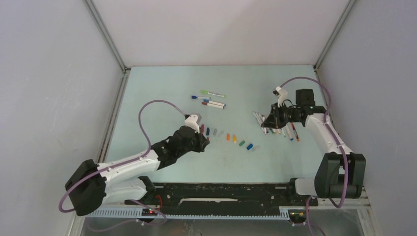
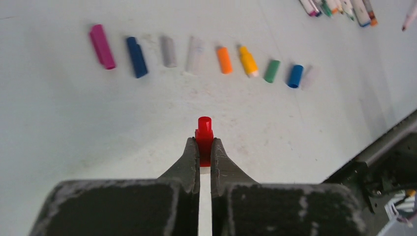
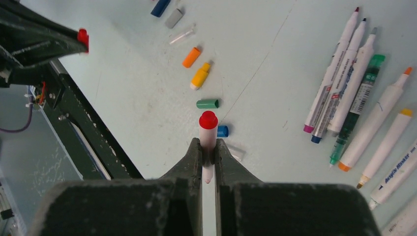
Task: Open the pen caps
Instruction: Place the pen cap at the center of the board.
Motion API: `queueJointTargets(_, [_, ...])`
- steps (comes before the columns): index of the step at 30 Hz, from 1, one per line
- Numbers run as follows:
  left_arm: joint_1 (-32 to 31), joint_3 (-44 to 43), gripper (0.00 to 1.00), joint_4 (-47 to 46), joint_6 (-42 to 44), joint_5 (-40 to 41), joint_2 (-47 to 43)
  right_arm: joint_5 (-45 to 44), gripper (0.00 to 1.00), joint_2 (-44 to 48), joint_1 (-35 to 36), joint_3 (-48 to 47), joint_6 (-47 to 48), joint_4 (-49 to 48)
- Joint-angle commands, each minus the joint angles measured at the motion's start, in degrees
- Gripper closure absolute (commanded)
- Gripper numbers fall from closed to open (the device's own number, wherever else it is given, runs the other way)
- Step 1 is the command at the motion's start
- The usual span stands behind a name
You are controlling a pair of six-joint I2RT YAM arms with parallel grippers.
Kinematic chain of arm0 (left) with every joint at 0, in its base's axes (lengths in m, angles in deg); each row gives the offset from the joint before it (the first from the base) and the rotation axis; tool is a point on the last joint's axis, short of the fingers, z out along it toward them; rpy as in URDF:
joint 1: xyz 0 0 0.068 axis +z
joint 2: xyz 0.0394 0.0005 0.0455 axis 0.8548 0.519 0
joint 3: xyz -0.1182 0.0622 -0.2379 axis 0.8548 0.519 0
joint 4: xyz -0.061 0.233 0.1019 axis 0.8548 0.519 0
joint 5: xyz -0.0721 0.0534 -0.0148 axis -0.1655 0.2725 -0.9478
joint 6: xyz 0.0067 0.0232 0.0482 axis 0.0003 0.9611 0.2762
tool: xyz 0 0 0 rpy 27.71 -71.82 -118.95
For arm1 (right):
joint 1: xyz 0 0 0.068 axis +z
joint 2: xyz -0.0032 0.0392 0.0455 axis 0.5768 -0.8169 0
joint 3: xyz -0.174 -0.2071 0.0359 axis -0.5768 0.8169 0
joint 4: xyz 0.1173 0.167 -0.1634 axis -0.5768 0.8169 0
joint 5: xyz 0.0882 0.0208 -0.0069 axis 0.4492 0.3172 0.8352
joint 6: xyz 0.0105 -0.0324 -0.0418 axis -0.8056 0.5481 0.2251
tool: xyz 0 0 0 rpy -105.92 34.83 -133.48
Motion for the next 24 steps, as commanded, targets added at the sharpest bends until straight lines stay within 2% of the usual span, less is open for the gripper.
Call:
queueJointTargets(1, [3.31,2.04,1.00,1.32,-1.23,4.30,-2.93,-2.27,0.99,-1.19,1.78,-0.36,1.82,-0.40])
queueJointTargets(14, [16.53,6.57,1.00,1.32,-3.21,-0.48,-5.48,-2.48,0.98,-6.20,7.16,-2.81,1.54,-0.51])
queueJointTargets(19, [22.19,5.16,1.00,1.30,-4.15,-2.92,-3.93,-2.95,0.96,-14.13,9.21,-10.51,-1.40,1.49])
queueJointTargets(24, [29.63,-0.27,1.00,4.14,-6.58,-6.62,2.40,-8.36,0.94,-24.00,12.79,-21.80,-5.11,3.12])
